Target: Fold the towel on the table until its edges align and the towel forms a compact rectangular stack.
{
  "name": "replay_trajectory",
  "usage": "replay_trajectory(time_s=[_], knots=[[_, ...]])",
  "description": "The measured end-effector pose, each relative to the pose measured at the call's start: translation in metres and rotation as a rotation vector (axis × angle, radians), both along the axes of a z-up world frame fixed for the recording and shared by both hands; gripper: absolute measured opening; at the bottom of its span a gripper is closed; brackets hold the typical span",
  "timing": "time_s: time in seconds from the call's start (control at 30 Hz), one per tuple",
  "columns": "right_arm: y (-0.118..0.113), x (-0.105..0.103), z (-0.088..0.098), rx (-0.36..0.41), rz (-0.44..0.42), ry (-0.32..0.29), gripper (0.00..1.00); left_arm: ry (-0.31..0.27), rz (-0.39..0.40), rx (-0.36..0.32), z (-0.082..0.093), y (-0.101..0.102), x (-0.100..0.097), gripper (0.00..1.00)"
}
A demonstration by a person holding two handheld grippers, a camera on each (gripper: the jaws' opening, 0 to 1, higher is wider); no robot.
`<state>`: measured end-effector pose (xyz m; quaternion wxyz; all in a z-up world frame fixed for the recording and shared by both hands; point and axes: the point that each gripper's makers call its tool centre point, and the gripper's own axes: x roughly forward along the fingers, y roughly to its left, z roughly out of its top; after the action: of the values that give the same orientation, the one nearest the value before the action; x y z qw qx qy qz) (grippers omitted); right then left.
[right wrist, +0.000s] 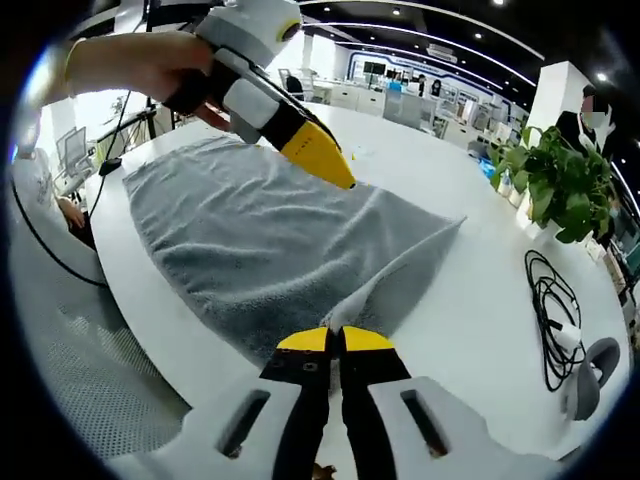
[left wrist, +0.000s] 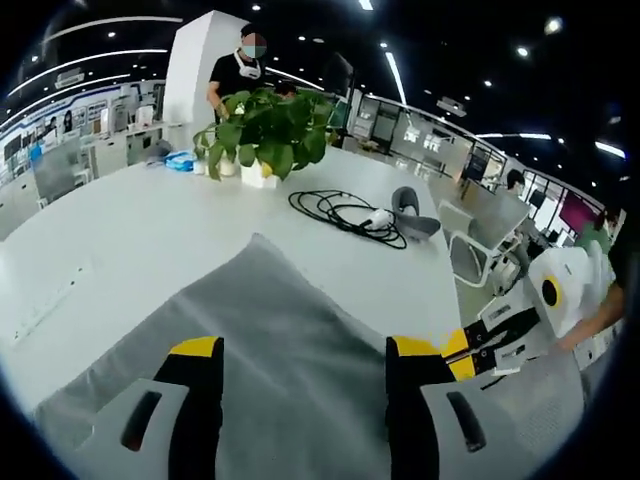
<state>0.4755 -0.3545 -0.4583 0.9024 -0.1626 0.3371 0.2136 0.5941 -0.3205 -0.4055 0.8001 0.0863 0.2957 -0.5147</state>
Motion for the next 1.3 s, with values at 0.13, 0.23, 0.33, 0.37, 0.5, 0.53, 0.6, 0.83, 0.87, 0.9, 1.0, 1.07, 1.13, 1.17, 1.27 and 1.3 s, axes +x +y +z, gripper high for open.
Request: replay_trajectory(time_s=[0.13,0.23,0.33,0.37,0.5,0.53,0.6,0.83,0.87,0.9,1.0,1.07,1.13,1.17,1.27,1.3], knots=[[0.002,0.0,-0.003,-0.01,0.013,-0.001,0.0,0.054,0.022,-0.043,-0.004,-0.017,0.005,0.66],[0.004,-0.002,-0.003,-0.008,0.011,0.005,0.0,0.094,0.019,-0.063,-0.017,-0.03,0.007,0.65],[0.002,-0.002,-0.003,-0.011,0.011,0.004,0.0,0.115,-0.002,-0.04,-0.032,-0.038,0.006,0.64],[0.002,-0.001,-0.004,-0.008,0.007,0.003,0.0,0.123,-0.006,-0.032,-0.037,-0.042,0.007,0.62],[0.001,-0.001,-0.004,-0.001,-0.008,0.004,0.0,0.113,-0.026,-0.009,-0.049,-0.053,0.016,0.55],[0.001,-0.001,-0.003,-0.001,-0.01,0.002,0.0,0.111,-0.025,-0.009,-0.05,-0.057,0.019,0.55],[0.0,-0.001,-0.002,-0.008,-0.01,-0.002,0.0,0.108,-0.019,-0.014,-0.051,-0.062,0.024,0.54],[-0.001,-0.001,0.0,-0.022,-0.008,-0.011,0.0,0.135,0.023,-0.021,-0.067,-0.081,0.054,0.47],[-0.001,-0.002,0.001,-0.024,-0.008,-0.013,0.0,0.102,0.023,0.005,-0.071,-0.08,0.06,0.44],[-0.001,-0.002,0.001,-0.025,-0.008,-0.015,0.0,0.07,0.017,0.048,-0.075,-0.079,0.062,0.41],[-0.001,-0.004,0.001,-0.026,-0.004,-0.016,0.0,0.059,0.01,0.048,-0.078,-0.086,0.062,0.36],[-0.001,-0.005,0.002,-0.024,-0.002,-0.018,0.0,0.049,0.006,0.046,-0.077,-0.092,0.064,0.33],[-0.001,-0.005,0.002,-0.025,-0.002,-0.02,0.0,0.051,0.024,0.047,-0.076,-0.093,0.064,0.31],[-0.001,-0.005,0.003,-0.023,-0.003,-0.021,0.0,0.052,0.031,0.044,-0.076,-0.093,0.065,0.3],[-0.001,-0.005,0.003,-0.021,-0.005,-0.024,0.0,0.062,0.077,0.034,-0.077,-0.096,0.075,0.24],[-0.001,-0.005,0.004,-0.022,-0.006,-0.026,0.0,0.065,0.087,0.03,-0.078,-0.096,0.078,0.24]])
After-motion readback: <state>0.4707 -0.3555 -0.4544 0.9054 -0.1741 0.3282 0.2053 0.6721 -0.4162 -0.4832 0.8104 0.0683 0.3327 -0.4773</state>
